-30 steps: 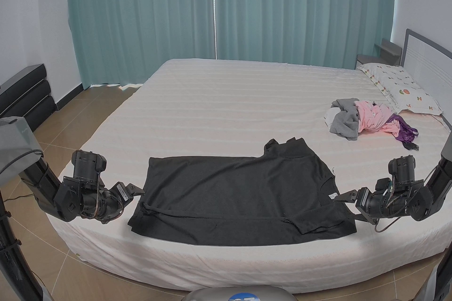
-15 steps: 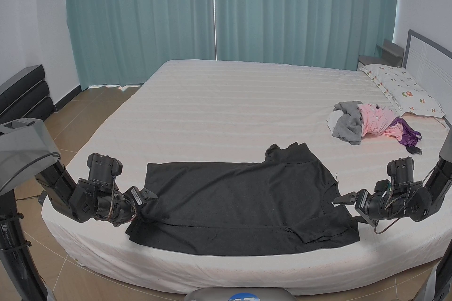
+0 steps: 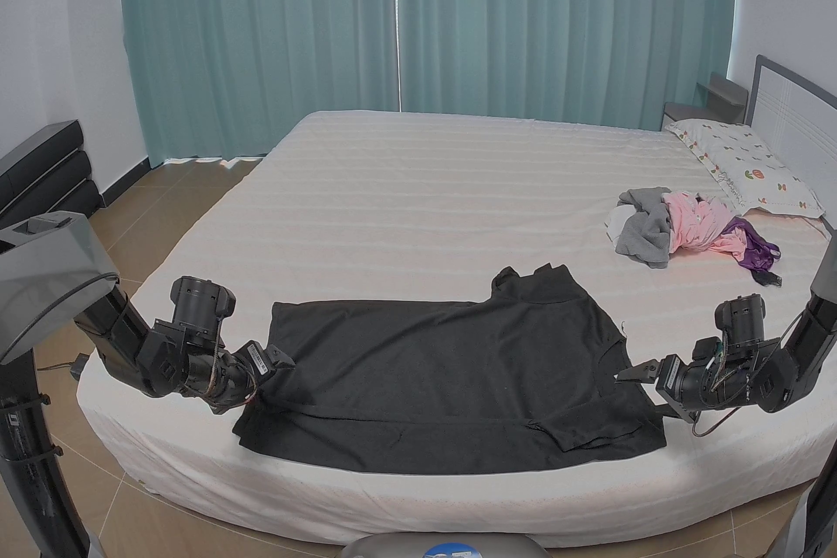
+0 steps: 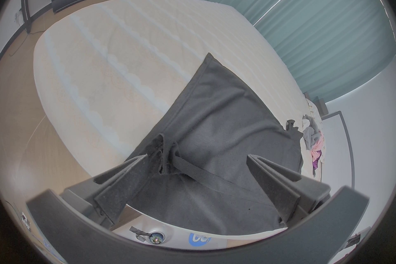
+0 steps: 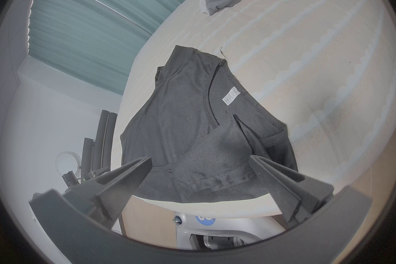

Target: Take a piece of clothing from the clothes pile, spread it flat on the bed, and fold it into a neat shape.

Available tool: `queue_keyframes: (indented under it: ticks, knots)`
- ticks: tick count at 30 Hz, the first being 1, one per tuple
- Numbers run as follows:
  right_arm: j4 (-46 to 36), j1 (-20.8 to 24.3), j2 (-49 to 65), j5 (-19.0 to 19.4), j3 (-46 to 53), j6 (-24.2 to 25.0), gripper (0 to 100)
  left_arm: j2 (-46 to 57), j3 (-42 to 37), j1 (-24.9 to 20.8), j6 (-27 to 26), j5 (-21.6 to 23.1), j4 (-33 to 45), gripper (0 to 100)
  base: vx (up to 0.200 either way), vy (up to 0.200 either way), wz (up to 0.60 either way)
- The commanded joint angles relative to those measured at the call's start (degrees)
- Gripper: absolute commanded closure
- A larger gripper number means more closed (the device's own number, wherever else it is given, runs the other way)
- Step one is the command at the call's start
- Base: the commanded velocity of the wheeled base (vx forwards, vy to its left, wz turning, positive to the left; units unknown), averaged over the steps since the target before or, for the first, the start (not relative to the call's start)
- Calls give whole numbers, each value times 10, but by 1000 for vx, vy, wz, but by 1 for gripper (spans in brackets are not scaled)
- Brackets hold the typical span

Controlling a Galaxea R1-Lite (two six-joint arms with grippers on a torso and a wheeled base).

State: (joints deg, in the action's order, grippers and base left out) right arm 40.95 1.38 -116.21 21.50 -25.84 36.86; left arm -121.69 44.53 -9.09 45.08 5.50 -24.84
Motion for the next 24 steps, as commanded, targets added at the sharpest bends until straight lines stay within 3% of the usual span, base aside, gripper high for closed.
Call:
queue_keyframes:
  ticks: [1, 7, 20, 21, 24]
  knots:
    - [4, 2, -15, -1, -3, -3, 0, -1, 3, 0, -1, 0, 0, 0, 0, 0, 0]
    - [51, 7, -22, -1, 16, 0, 0, -20, 22, 0, -2, 0, 1, 0, 0, 0, 0]
    - [56, 5, -31, -14, 17, 0, 0, -39, 18, -3, -3, -4, 1, 0, 0, 0, 0]
    - [56, 5, -31, -14, 17, 0, 0, -40, 17, -3, -3, -4, 1, 100, 0, 0, 0]
    - [56, 6, -31, -14, 18, -1, 0, -40, 16, 0, -3, -5, 2, 100, 0, 0, 0]
